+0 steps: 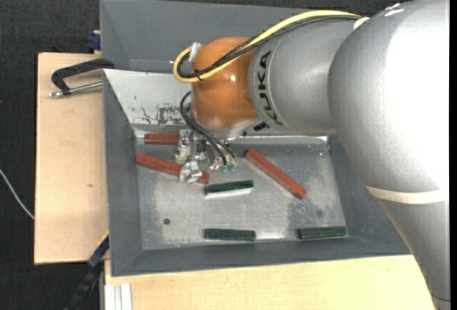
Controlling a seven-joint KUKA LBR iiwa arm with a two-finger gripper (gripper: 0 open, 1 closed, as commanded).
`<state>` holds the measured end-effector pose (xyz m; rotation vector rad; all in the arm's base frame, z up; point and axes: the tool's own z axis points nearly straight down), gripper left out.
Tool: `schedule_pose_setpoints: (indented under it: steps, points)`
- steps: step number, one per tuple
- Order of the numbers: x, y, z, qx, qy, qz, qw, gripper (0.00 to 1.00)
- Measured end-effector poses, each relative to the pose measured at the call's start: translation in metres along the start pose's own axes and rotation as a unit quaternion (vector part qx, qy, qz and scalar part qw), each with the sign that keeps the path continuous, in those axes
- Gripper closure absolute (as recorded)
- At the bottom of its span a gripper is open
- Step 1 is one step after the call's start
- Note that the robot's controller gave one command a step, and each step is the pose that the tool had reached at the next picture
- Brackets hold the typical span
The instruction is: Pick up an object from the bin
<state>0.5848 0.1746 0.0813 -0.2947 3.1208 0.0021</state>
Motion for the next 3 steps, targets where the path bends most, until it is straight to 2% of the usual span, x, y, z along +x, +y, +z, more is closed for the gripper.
schedule_pose_setpoints:
  steps: [2,3]
  points:
    - [0.002,0.0,0.001,0.0,-0.0019,-0.013,0.9999,1.0]
    - [0.031,-0.011,-0.162,0.0,-0.0008,-0.118,0.993,1.0]
